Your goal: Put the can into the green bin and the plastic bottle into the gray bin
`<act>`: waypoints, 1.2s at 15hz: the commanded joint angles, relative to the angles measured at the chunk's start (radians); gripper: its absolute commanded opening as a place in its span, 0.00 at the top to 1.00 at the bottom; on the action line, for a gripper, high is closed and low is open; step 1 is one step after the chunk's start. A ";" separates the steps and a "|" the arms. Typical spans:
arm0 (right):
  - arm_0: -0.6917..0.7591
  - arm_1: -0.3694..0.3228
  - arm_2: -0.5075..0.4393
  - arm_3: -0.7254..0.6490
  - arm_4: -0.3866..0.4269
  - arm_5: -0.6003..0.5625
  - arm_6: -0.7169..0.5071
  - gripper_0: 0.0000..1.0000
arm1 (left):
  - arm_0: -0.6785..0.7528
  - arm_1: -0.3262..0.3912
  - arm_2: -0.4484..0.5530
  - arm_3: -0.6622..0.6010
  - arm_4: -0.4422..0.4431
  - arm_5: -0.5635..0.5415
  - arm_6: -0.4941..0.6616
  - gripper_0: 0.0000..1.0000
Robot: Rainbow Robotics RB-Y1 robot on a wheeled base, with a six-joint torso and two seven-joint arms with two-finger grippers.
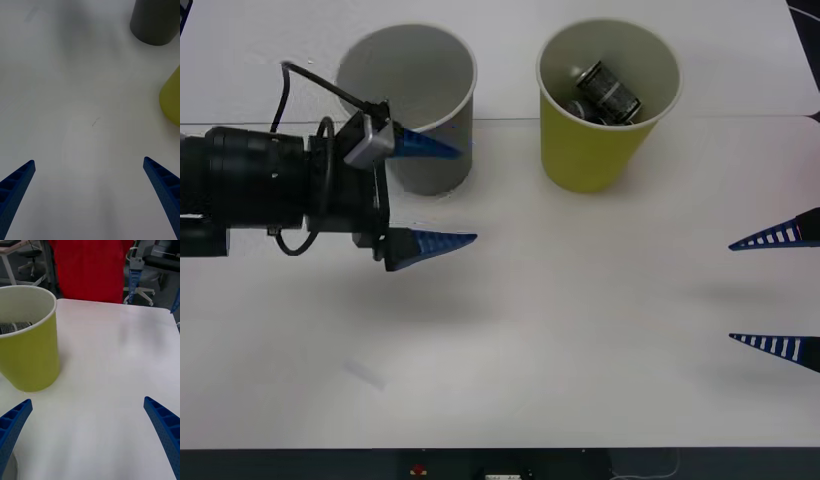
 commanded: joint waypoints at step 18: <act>0.000 0.000 0.000 0.000 0.000 0.000 0.000 0.00 | 0.291 0.292 0.133 0.054 0.111 -0.107 -0.355 0.00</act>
